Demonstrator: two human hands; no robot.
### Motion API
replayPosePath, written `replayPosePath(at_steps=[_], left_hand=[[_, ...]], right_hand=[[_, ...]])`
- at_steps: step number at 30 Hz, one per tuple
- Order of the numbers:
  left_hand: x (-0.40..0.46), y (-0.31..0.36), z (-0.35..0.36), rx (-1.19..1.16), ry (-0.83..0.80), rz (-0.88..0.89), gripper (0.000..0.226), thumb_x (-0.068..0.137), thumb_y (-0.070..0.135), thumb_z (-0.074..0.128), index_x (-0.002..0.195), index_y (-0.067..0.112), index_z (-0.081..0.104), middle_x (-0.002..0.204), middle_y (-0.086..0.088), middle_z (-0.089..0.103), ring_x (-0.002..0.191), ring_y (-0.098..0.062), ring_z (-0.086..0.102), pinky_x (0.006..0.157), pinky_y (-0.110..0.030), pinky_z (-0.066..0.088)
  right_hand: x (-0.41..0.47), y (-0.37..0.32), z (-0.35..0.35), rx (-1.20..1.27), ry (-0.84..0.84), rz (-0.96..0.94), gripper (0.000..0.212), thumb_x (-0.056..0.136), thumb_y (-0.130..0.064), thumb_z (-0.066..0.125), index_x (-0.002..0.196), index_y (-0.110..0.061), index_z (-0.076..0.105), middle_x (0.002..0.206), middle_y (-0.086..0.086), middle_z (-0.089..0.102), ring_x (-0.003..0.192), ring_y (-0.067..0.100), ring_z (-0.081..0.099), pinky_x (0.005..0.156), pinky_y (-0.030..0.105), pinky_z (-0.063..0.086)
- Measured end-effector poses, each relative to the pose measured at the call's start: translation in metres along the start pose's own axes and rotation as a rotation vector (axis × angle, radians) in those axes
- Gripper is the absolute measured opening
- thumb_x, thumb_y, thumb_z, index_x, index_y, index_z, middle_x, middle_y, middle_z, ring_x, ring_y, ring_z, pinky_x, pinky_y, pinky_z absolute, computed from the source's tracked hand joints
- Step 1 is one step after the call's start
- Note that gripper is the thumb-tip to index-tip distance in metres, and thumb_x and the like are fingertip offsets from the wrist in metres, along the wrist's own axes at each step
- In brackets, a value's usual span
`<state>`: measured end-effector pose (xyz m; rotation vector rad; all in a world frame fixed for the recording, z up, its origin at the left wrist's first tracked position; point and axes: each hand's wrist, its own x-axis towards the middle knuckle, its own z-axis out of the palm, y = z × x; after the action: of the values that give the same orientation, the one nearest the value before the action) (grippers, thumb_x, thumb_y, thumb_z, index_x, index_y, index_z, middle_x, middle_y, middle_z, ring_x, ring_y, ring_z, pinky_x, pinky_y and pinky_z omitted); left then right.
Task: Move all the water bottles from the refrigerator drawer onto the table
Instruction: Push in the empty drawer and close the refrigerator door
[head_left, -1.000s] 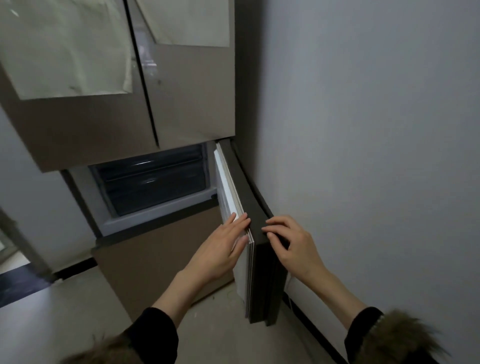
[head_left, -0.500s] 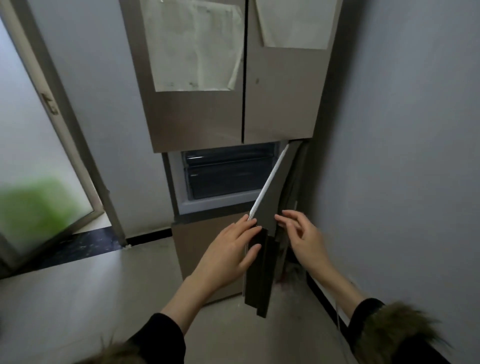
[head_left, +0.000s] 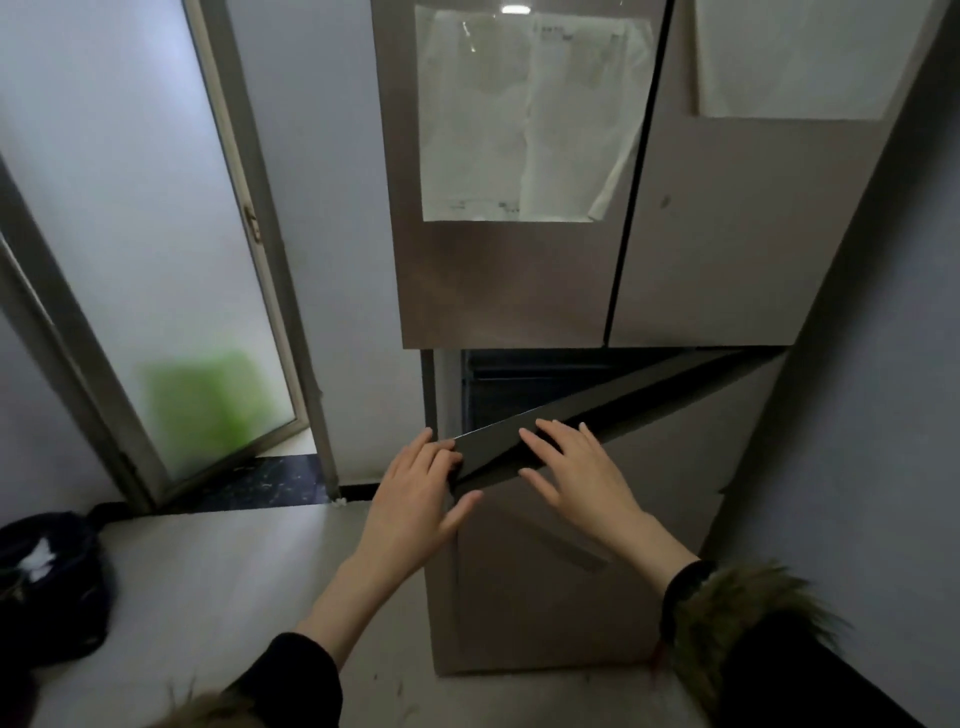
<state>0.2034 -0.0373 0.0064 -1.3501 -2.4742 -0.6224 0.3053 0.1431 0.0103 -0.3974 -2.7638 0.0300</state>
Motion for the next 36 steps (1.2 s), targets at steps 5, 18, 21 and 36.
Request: replayPosePath(at_steps=[5, 18, 21, 36], left_hand=[[0.042, -0.028, 0.005, 0.019, -0.018, -0.125, 0.049, 0.091, 0.044, 0.047, 0.133, 0.019, 0.044, 0.148, 0.004, 0.036, 0.144, -0.015, 0.016, 0.116, -0.031, 0.015], [0.129, -0.086, 0.030, 0.279, 0.036, -0.149, 0.035, 0.079, 0.020, 0.071, 0.111, 0.014, 0.060, 0.142, -0.015, 0.044, 0.136, -0.037, 0.032, 0.107, -0.055, 0.028], [0.145, -0.103, 0.040, 0.292, 0.056, -0.125, 0.053, 0.073, 0.018, 0.075, 0.121, 0.013, 0.054, 0.143, -0.016, 0.043, 0.133, -0.038, 0.037, 0.102, -0.056, 0.034], [0.190, -0.126, 0.068, 0.360, 0.182, -0.105, 0.112, 0.068, 0.013, 0.079, 0.149, 0.015, 0.001, 0.157, -0.010, -0.001, 0.144, -0.029, 0.002, 0.116, -0.043, 0.000]], right_hand=[[0.055, 0.019, 0.025, -0.140, 0.079, -0.157, 0.062, 0.063, -0.036, 0.083, 0.120, -0.020, 0.062, 0.113, 0.006, 0.067, 0.104, 0.023, 0.065, 0.095, 0.048, 0.045], [0.154, 0.037, 0.061, -0.230, 0.280, -0.152, 0.078, 0.065, -0.047, 0.077, 0.132, -0.016, 0.051, 0.141, 0.013, 0.048, 0.133, 0.032, 0.042, 0.107, 0.057, 0.018], [0.170, 0.043, 0.064, -0.251, 0.288, -0.086, 0.093, 0.066, -0.057, 0.071, 0.143, -0.020, 0.033, 0.151, 0.012, 0.031, 0.140, 0.032, 0.026, 0.110, 0.057, 0.010], [0.198, 0.066, 0.125, -0.414, 0.517, -0.010, 0.109, 0.072, -0.047, 0.073, 0.150, -0.023, 0.000, 0.158, 0.005, -0.014, 0.145, 0.025, -0.011, 0.112, 0.059, 0.005]])
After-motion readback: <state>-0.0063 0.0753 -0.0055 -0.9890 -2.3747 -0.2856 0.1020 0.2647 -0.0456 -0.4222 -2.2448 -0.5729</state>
